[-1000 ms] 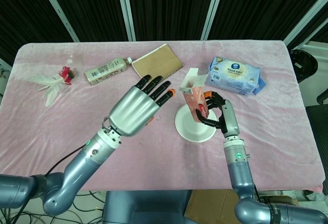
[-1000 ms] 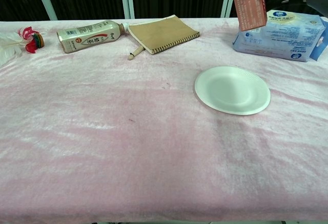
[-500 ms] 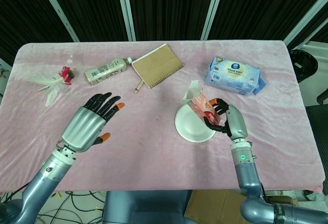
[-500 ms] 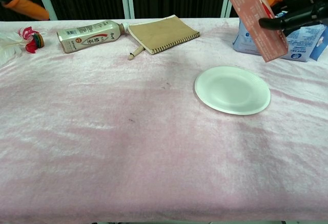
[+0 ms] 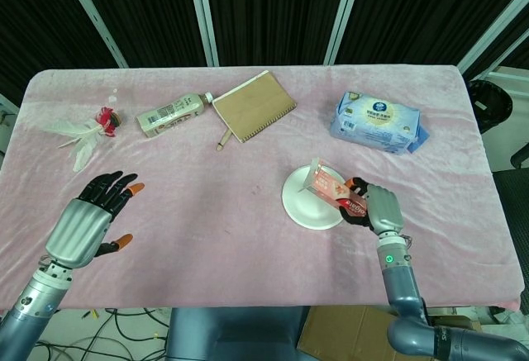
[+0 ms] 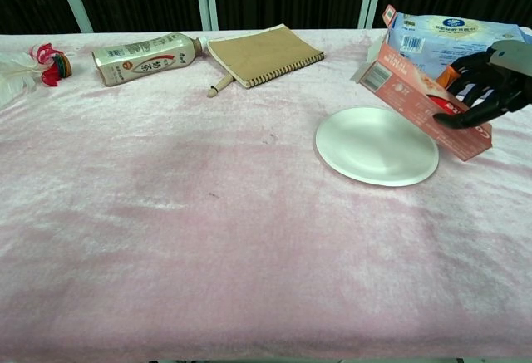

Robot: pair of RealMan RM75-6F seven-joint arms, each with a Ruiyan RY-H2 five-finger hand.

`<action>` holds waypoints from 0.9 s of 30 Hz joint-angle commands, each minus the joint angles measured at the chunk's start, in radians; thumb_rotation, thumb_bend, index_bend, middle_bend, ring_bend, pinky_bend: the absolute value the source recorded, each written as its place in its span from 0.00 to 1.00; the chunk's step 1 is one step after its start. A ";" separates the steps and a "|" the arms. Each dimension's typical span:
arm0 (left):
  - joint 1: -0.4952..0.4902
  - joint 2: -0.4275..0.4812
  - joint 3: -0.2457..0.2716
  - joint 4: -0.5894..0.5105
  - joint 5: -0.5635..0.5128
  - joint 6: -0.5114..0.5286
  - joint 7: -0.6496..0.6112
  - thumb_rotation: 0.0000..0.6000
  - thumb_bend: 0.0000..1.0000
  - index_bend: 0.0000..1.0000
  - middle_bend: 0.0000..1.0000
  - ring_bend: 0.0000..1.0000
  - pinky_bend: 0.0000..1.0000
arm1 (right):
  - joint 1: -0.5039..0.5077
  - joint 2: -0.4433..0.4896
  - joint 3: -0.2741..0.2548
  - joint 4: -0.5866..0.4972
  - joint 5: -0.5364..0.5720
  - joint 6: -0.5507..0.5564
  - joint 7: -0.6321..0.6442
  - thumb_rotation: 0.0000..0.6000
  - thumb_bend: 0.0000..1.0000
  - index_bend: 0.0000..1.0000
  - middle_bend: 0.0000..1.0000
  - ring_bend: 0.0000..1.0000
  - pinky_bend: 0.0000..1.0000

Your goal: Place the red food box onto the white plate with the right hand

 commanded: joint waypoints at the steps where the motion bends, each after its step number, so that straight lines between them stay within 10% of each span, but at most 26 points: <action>1: 0.020 0.008 -0.009 0.019 0.006 -0.006 -0.028 1.00 0.00 0.16 0.11 0.07 0.15 | 0.004 -0.040 -0.022 0.056 0.013 -0.007 -0.041 1.00 0.38 0.46 0.43 0.39 0.43; 10: 0.063 -0.001 -0.046 0.056 0.010 -0.033 -0.070 1.00 0.00 0.16 0.11 0.06 0.14 | 0.000 -0.081 -0.026 0.093 -0.005 -0.008 -0.070 1.00 0.32 0.43 0.35 0.30 0.29; 19: 0.089 0.000 -0.076 0.057 0.025 -0.057 -0.080 1.00 0.00 0.15 0.10 0.06 0.13 | 0.004 -0.077 -0.030 0.079 -0.038 -0.018 -0.113 1.00 0.17 0.02 0.04 0.02 0.10; 27: 0.117 -0.008 -0.083 0.051 0.046 -0.067 -0.076 1.00 0.00 0.14 0.09 0.06 0.13 | -0.011 -0.033 -0.054 0.023 -0.097 -0.009 -0.133 1.00 0.16 0.00 0.00 0.00 0.10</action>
